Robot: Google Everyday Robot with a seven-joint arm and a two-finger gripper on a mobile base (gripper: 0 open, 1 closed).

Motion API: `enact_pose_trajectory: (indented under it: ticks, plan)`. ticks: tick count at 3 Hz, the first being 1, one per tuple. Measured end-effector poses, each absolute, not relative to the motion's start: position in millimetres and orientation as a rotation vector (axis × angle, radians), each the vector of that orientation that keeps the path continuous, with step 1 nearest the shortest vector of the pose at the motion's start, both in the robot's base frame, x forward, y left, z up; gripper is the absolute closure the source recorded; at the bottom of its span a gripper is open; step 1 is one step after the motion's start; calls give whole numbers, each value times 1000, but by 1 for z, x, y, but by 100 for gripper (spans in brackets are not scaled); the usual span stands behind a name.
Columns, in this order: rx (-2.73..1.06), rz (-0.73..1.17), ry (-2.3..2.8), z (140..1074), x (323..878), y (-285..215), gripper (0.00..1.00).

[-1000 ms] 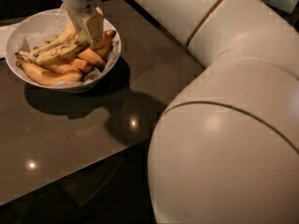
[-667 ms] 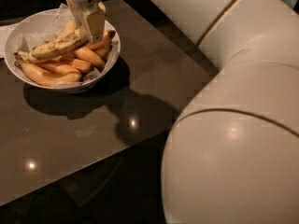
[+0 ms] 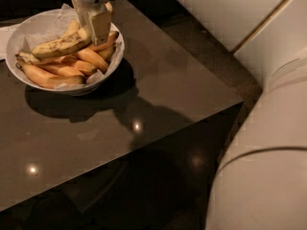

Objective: Pick banana from white bowl

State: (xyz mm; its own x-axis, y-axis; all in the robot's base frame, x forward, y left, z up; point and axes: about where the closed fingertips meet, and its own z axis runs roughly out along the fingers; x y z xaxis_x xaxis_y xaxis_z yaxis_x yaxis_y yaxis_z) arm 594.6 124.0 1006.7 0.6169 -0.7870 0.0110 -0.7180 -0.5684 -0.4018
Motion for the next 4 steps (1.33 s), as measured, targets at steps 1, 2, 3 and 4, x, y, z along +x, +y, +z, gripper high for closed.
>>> enact_pose_trajectory:
  ticks: [1,2,3,4]
  plan:
    - [-2470,-234,1246,1016,582,120,100]
    - [-2427,-204,1306,1023,565,108,100]
    - [-2350,-240,1410,1023,549,80,100]
    - [-2352,-240,1411,1020,549,80,100]
